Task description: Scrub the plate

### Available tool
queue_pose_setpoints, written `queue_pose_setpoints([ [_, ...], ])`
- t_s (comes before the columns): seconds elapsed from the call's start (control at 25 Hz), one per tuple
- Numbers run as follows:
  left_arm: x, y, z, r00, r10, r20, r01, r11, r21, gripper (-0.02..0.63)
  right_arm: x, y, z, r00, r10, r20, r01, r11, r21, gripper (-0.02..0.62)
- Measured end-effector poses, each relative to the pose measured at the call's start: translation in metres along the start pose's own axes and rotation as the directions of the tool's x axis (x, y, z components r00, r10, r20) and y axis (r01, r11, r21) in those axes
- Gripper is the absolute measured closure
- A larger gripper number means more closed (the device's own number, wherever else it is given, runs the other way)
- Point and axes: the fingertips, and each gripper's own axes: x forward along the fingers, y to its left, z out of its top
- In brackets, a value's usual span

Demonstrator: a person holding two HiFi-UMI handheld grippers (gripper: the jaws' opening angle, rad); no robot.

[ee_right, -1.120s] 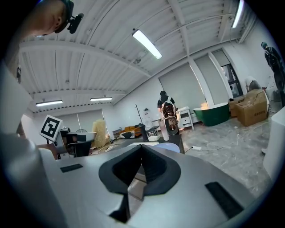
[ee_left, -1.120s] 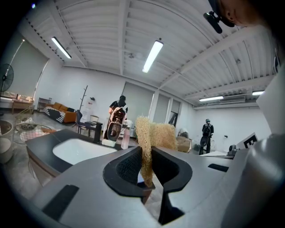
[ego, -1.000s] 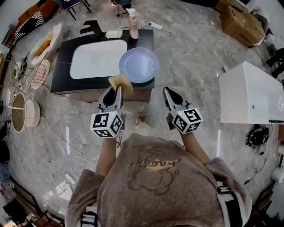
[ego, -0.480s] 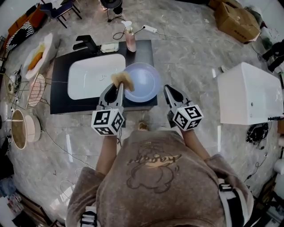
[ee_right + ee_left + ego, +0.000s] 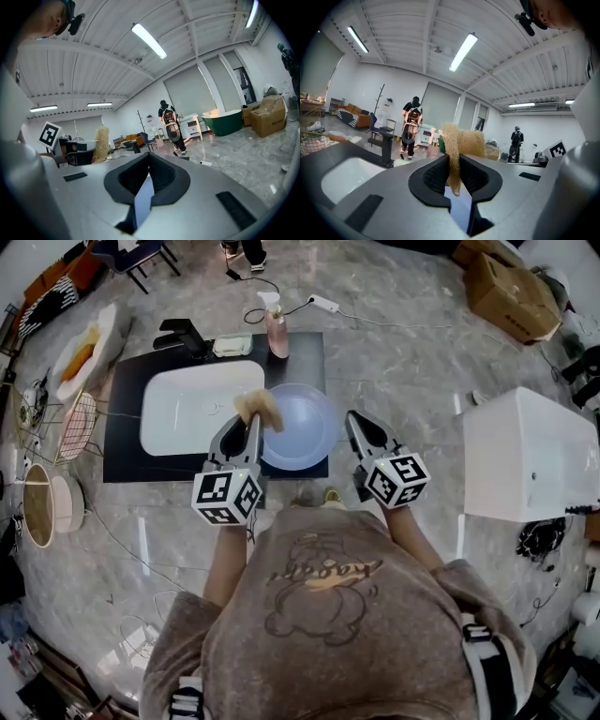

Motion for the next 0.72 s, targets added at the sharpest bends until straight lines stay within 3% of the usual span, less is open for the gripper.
queue_pose_setpoints([
  [0.44,0.012,-0.006,0.001,1.0,0.025,0.011,-0.025,1.0,-0.015,0.541,0.014,-0.023,-0.005,0.999,-0.003,-0.047,0.002,1.0,-0.012,0.594],
  [0.72,0.014,-0.006,0.001,0.999,0.041,0.009,-0.041,0.999,-0.013,0.541,0.033,-0.031,-0.038,0.988,0.027,-0.153,-0.026,1.0,0.012,0.447],
])
